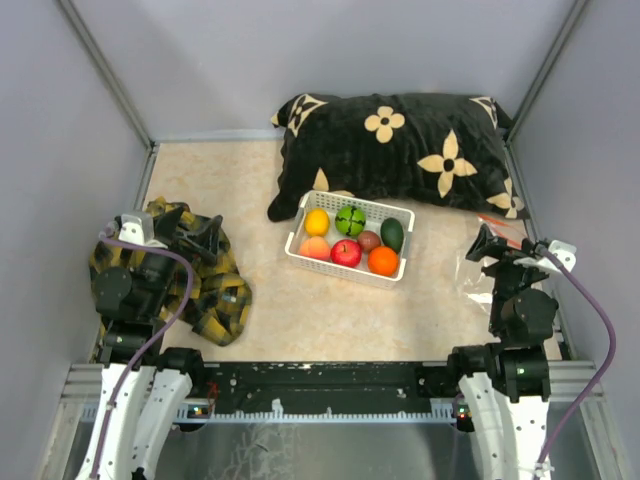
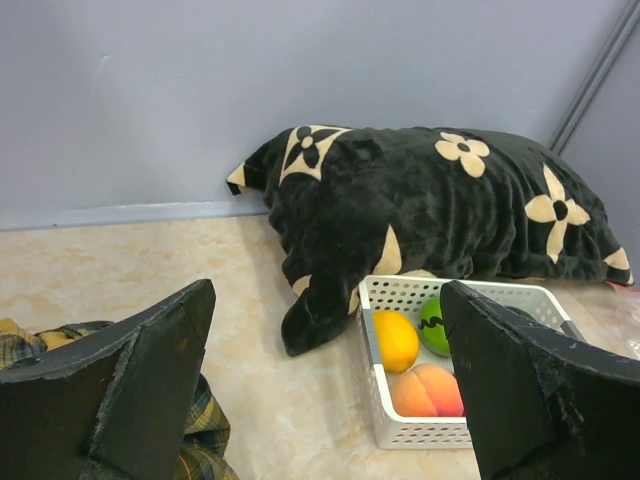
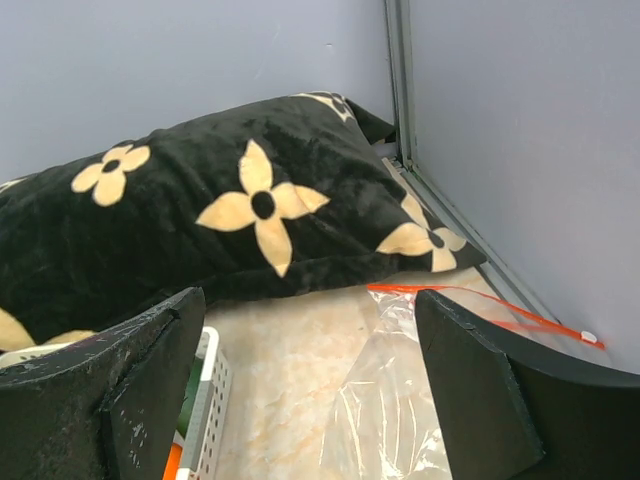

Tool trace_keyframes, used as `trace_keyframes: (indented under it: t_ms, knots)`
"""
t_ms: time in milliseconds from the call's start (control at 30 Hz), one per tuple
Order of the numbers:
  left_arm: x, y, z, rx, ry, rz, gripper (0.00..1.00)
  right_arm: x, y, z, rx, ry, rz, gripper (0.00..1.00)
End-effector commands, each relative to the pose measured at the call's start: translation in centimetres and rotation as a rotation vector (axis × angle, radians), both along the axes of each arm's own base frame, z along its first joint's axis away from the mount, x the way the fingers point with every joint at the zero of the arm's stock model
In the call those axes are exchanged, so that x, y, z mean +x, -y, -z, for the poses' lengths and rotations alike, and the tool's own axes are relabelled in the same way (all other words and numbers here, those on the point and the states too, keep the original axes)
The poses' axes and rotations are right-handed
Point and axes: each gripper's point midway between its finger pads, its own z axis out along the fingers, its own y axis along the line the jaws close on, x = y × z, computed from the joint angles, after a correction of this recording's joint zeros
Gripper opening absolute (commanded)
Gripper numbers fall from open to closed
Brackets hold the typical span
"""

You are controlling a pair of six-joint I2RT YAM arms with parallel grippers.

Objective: Place the food in the zip-top bag and seal the zipper
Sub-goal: Pick up the zipper food storage bag at the corner of the board.

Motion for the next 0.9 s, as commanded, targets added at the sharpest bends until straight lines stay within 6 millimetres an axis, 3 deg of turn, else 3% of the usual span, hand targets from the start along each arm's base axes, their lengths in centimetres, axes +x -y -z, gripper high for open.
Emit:
trace_keyframes:
  t_ms: [0, 200, 533, 700, 867]
  knots:
    - [-0.3, 0.8, -0.8, -0.003, 0.037, 0.046, 1.00, -0.3, 0.4, -2.3, 0.006, 0.068, 0.019, 0.87]
    - [-0.7, 1.1, -1.0, -0.003, 0.050, 0.062, 1.00, 0.4, 0.5, -2.3, 0.023, 0.045, 0.026, 0.87]
    - [-1.4, 1.4, -1.4, -0.001, 0.071, 0.078, 1.00, 4.8, -0.2, -0.2, 0.099, -0.095, 0.007, 0.87]
    - [-1.5, 1.3, -1.4, 0.001, 0.078, 0.073, 1.00, 8.1, 0.4, 2.6, 0.139, -0.191, 0.058, 0.87]
    - [-1.6, 1.2, -1.4, -0.001, 0.080, 0.069, 1.00, 10.4, 3.1, 5.9, 0.106, -0.296, 0.230, 0.87]
